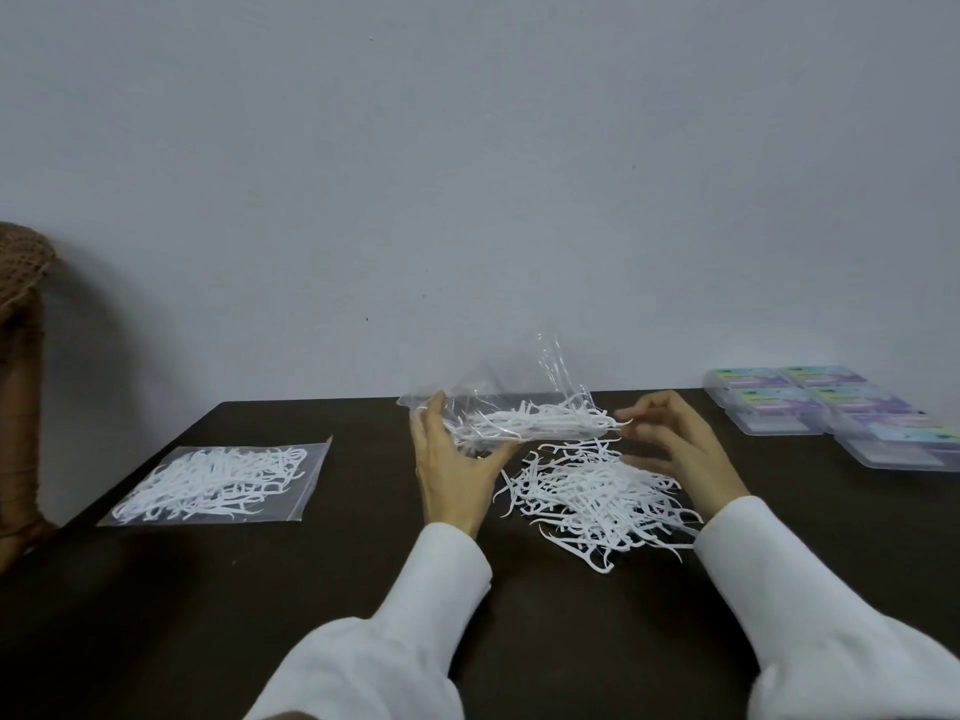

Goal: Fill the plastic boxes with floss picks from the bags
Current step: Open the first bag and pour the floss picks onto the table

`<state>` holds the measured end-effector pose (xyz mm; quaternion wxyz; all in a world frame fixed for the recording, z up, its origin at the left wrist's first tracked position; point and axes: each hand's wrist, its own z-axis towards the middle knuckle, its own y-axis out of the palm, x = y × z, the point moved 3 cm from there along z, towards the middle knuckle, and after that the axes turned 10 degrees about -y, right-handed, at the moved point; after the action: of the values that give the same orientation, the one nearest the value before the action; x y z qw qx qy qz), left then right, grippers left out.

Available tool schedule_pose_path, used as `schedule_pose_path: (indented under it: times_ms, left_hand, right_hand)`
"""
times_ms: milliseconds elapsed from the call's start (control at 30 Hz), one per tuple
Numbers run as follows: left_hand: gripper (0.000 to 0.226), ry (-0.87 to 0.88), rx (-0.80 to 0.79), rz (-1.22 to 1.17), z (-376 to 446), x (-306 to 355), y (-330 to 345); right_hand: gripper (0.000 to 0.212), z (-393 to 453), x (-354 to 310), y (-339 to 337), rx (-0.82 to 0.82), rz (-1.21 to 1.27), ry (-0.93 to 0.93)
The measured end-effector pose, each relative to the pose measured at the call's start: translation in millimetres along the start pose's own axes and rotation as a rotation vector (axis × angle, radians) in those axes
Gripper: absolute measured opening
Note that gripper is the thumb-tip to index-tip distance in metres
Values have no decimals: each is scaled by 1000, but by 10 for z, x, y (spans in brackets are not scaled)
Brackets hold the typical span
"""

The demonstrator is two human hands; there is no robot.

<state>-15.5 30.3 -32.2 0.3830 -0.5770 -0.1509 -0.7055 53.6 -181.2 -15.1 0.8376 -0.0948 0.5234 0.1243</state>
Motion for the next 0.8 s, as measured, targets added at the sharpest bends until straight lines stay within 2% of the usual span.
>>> schedule_pose_path:
  times_ms: [100, 200, 300, 400, 567, 800]
  left_hand:
    - [86, 34, -35, 21, -27, 21, 23]
    - [92, 90, -52, 77, -48, 43, 49]
    - [94, 166, -75, 165, -87, 83, 70]
    - [98, 231, -89, 218, -89, 84, 82]
    - [98, 262, -96, 238, -87, 84, 70]
    - [96, 245, -77, 203, -90, 96, 62]
  right_hand:
    - [12, -32, -44, 103, -103, 187, 121]
    - [16, -64, -13, 165, -201, 134, 151]
    - [29, -46, 31, 131, -240, 80, 124]
    - [32, -31, 68, 80, -290, -63, 118]
    - [23, -41, 96, 64, -271, -101, 131]
    - [11, -26, 26, 5, -138, -184, 71]
